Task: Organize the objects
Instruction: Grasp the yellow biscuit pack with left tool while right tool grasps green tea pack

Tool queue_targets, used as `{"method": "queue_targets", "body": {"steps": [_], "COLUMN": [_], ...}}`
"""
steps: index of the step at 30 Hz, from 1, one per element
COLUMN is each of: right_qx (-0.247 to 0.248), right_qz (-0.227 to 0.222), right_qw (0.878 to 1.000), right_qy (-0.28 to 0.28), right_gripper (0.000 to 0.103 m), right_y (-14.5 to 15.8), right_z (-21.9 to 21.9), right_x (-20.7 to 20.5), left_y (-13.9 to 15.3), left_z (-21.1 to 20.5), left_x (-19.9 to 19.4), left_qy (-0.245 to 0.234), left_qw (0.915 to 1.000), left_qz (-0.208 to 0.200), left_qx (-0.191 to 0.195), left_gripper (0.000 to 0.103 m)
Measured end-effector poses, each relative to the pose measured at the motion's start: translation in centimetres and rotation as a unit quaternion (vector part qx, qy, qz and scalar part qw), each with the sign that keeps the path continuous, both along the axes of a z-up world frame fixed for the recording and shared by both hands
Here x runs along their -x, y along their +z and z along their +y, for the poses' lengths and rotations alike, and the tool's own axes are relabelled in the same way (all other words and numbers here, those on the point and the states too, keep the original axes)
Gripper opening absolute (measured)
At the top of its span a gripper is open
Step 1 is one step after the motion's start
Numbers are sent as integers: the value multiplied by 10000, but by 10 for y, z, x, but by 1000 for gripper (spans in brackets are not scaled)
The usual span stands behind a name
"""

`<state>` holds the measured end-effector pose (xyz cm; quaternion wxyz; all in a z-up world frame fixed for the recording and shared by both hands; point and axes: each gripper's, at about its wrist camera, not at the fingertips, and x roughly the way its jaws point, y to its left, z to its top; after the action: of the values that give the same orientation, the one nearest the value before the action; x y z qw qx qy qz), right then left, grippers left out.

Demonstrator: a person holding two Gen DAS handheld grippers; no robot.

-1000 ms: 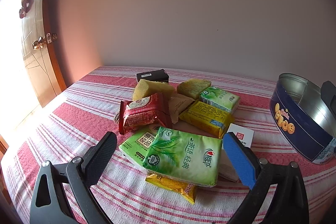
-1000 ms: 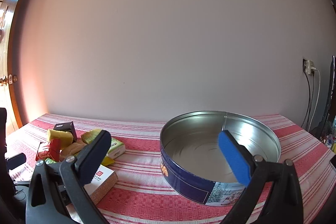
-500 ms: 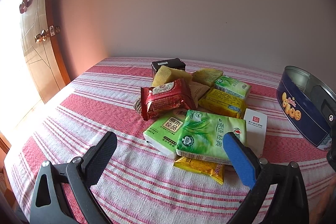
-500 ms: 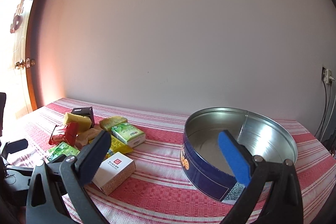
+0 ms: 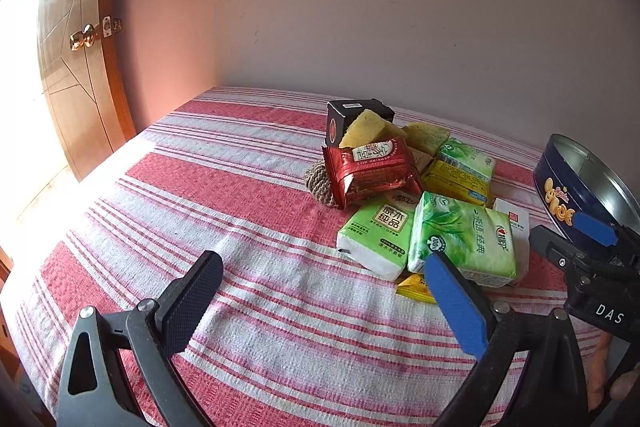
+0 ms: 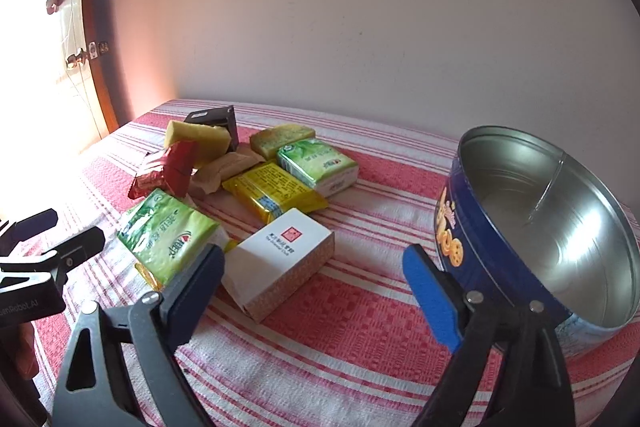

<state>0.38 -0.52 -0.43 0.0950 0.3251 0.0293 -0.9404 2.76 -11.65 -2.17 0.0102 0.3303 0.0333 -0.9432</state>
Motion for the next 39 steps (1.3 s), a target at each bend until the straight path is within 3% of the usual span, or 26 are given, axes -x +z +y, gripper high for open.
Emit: {"method": "queue_targets", "body": {"steps": [4,7,11,14,16,17,23,27,30,35,39], "right_qx": [451,757,1030,805,664,574,290,539,834,210,-22], "right_qz": [-45,-48,-486,-828,-763,-741,-660,-493,-49,856,966], "right_qw": [9984,9958,9907,9899,9920,9928,9943,9947,9951,9957,9932], "right_qy": [341,516,748,817,759,742,787,719,525,-288,-643], "right_gripper": [84,96,97,95,91,83,81,80,81,81,81], "right_y": [5,11,5,-7,-9,-9,-8,2,24,43,44], "right_z": [-4,-17,-47,-76,-87,-90,-85,-60,-32,10,34], "right_x": [-4,-3,11,26,29,31,25,17,6,-11,-9], "left_y": [2,0,-1,-1,-2,-2,0,1,2,-1,-6], "left_z": [1,-8,-31,-42,-44,-45,-34,-24,-12,15,49], "left_x": [-4,-5,-9,-10,-10,-10,-7,-6,-1,9,10], "left_qy": [-19,119,347,471,486,470,359,201,8,-379,-798], "left_qw": [9995,9987,9983,9979,9980,9982,9985,9989,9992,9986,9958], "left_qz": [50,1,-42,-91,-85,-92,-97,-79,-84,-243,-344], "left_qx": [297,501,457,431,399,360,394,427,396,291,285], "left_gripper": [102,102,102,102,102,102,102,102,102,102,102]}}
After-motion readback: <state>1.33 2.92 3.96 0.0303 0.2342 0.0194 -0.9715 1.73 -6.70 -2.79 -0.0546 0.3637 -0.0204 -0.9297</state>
